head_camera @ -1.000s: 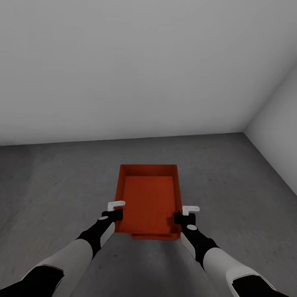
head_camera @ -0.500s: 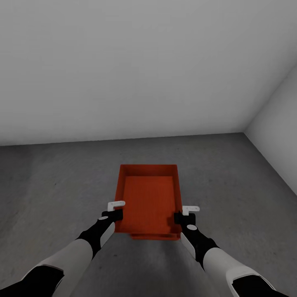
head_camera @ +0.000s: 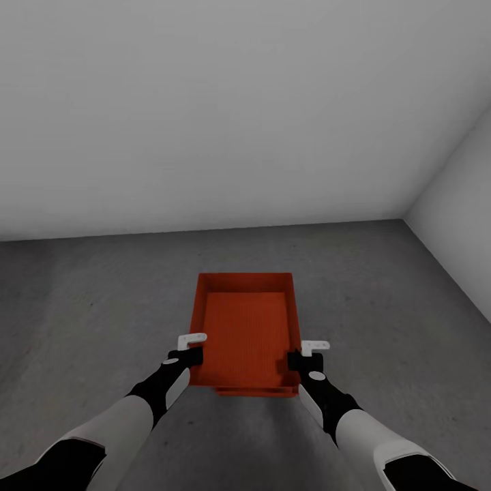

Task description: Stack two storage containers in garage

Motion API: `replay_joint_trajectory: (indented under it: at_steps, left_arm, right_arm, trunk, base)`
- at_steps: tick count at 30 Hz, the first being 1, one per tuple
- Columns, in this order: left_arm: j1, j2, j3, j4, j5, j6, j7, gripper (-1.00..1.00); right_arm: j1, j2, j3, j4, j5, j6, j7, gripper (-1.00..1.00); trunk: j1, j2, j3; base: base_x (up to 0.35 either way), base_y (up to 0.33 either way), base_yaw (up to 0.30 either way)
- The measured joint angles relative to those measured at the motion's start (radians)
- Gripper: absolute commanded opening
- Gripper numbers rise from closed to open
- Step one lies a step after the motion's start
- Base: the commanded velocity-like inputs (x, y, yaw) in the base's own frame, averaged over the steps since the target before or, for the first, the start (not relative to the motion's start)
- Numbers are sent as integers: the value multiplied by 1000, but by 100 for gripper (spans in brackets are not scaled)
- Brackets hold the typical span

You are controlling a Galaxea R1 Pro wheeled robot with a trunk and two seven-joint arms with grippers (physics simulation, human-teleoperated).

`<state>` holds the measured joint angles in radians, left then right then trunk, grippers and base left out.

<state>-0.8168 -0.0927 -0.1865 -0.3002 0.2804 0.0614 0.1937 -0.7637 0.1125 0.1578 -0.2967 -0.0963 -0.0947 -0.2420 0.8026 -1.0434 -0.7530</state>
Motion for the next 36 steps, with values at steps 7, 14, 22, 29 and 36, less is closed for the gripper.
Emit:
replay_joint_trajectory:
  at_steps: [7, 14, 22, 29, 36]
  left_arm:
    - [0, 0, -1, -2, 0, 0, 0, -100]
    - [0, 2, -4, -9, -1, 0, 0, -100]
    - [0, 1, -2, -10, -4, 0, 0, -100]
    - [0, 1, -2, -9, -4, 0, 0, -100]
    - [0, 1, -2, -11, -5, 0, 0, -100]
  right_arm:
    - [0, 0, -2, 0, 1, -2, 0, -100]
    - [0, 1, -5, 0, 0, -11, 0, -100]
    - [0, 1, -5, 1, 0, -12, 1, -100]
    - [0, 1, -6, 0, 0, -12, 1, -100]
    - [0, 1, -6, 0, 0, -13, 1, -100]
  trunk:
    - [0, 0, 0]
    - [0, 0, 0]
    - [0, 0, 0]
    - [0, 0, 0]
    - [0, 0, 0]
  base:
    - [0, 0, 0]
    - [0, -31, 0]
    - [0, -124, 0]
    - [0, -8, 0]
    - [0, 0, 0]
